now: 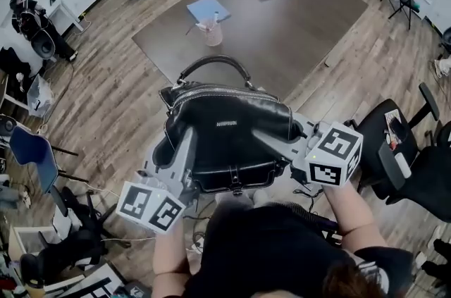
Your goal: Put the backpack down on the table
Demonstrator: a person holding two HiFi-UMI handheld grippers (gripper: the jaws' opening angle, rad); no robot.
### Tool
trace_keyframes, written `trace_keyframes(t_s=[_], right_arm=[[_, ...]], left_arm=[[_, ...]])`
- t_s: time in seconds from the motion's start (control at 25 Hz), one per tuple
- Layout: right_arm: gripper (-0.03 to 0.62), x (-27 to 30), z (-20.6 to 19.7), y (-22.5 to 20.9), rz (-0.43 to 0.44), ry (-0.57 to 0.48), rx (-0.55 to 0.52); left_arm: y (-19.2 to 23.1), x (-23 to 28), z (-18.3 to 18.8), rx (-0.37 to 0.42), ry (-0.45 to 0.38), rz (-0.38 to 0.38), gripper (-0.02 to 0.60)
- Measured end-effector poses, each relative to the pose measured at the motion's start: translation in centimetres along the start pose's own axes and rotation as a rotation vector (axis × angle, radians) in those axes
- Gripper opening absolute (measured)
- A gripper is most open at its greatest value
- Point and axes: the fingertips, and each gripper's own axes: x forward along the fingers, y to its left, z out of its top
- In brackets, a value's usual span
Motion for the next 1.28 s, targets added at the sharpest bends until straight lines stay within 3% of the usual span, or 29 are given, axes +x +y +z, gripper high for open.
trace_keyframes(t_s=[0.72, 1.04, 1.28], right_arm=[[0.101, 9.5, 7.7, -9.1, -0.306, -0.117, 0.022], [0.101, 9.8, 7.7, -13.4, -0.456, -0.188, 0.092], [0.101, 7.6, 7.6, -16.9, -0.526, -0.207, 0.101]], left_arm=[[11.5, 12.7, 7.0, 0.020, -0.003, -0.352, 0.106], [12.5, 18.9, 6.7, 0.045, 0.037, -0.488, 0.106], [11.0, 23.4, 5.7, 0.055, 0.056, -0.526, 0.106]])
